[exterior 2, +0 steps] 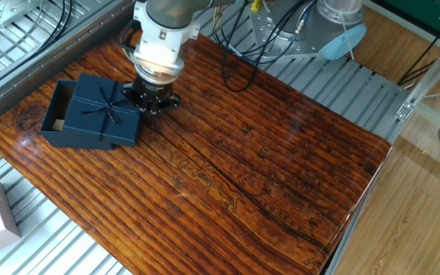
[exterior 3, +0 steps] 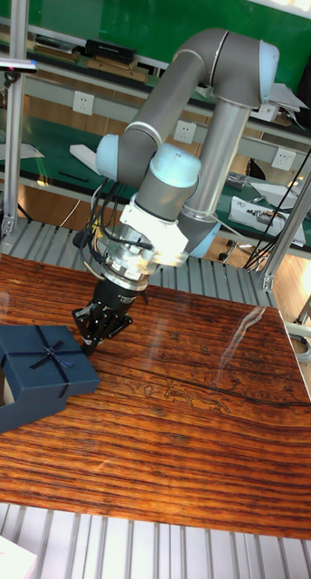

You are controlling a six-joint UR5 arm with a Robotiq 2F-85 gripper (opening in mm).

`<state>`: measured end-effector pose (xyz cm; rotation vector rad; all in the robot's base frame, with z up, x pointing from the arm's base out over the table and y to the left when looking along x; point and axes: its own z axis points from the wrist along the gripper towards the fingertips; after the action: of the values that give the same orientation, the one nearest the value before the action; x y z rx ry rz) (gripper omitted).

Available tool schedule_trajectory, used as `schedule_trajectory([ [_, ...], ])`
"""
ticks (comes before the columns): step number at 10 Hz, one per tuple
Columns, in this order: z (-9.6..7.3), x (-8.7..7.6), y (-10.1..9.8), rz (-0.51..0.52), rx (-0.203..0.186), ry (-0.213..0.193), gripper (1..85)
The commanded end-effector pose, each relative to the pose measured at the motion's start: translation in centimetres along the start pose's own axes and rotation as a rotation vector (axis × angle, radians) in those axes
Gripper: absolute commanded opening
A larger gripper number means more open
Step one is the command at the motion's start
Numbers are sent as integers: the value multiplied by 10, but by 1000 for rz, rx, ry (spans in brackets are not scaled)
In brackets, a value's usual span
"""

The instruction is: Slide the outer casing onto the gift box

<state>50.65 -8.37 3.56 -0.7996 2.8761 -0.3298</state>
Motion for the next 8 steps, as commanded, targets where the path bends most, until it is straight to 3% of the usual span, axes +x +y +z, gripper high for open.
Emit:
schedule_trajectory([
  [1,12,3,-1,21,-21,-21,13],
  [5,14,4,-7,21,18,-17,13],
  [8,16,0,-9,53,114,-15,13],
])
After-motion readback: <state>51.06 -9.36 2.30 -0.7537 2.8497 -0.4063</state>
